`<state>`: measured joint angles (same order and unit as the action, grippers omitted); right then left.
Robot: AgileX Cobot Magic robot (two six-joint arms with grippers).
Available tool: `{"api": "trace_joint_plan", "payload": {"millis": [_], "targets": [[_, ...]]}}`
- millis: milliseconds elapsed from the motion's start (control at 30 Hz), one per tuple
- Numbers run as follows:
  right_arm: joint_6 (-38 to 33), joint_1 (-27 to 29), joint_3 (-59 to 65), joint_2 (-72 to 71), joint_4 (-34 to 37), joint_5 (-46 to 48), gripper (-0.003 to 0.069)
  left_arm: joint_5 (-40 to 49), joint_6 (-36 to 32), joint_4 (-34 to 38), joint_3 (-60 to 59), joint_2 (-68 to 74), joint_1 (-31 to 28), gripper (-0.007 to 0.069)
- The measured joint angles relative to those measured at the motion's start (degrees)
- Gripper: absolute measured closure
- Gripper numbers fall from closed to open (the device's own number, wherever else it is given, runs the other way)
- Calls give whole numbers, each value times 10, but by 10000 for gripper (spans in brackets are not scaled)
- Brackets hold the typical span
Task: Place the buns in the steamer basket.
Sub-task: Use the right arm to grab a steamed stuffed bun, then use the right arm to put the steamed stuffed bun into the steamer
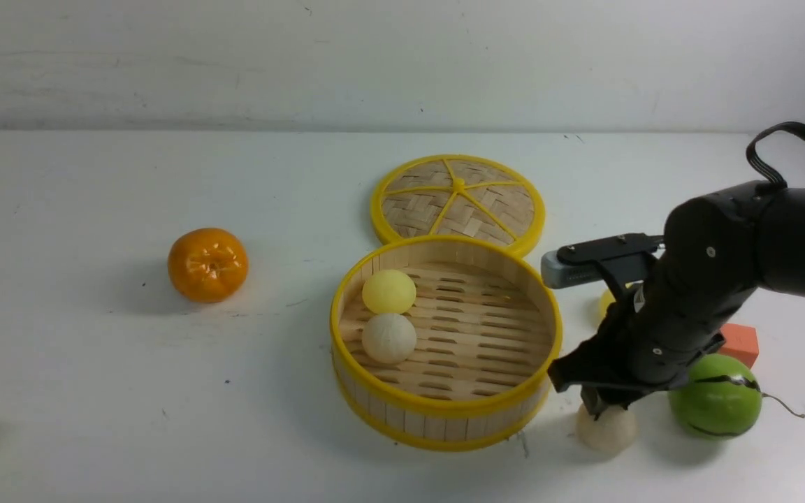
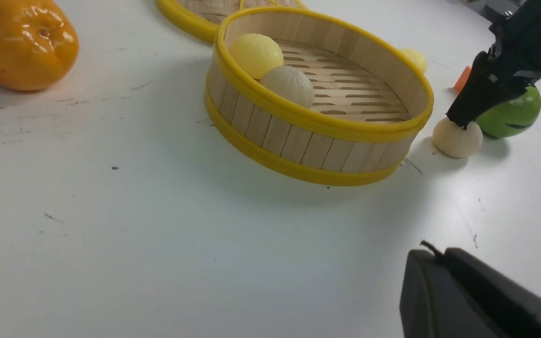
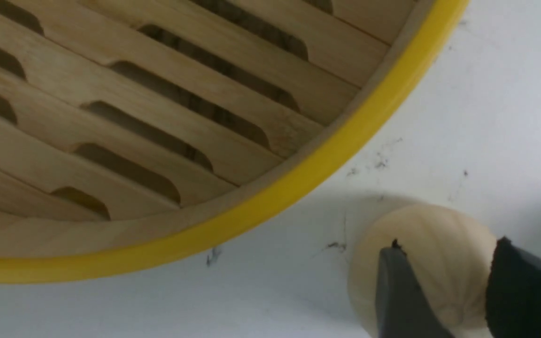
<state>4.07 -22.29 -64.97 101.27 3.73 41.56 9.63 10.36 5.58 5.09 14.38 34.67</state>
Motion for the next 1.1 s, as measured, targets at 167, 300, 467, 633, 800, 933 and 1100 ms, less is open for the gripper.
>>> {"api": "trace_joint_plan", "payload": {"millis": [167, 300, 467, 633, 800, 933, 1100], "targets": [[0, 0, -1, 13, 0, -1, 385, 0, 0, 0, 0, 0, 0, 602], [1, 0, -1, 21, 1, -2, 385, 0, 0, 0, 0, 0, 0, 596], [1, 0, -2, 21, 2, -2, 414, 0, 0, 0, 0, 0, 0, 596], [1, 0, -2, 21, 2, 1, 524, 0, 0, 0, 0, 0, 0, 596], [-1, 0, -3, 12, -5, 25, 643, 0, 0, -1, 0, 0, 0, 589], [-2, 0, -20, -16, -9, 77, 653, 0, 0, -1, 0, 0, 0, 585], [-12, -27, -116, -57, 11, 107, 645, 0, 0, -1, 0, 0, 0, 585]]}}
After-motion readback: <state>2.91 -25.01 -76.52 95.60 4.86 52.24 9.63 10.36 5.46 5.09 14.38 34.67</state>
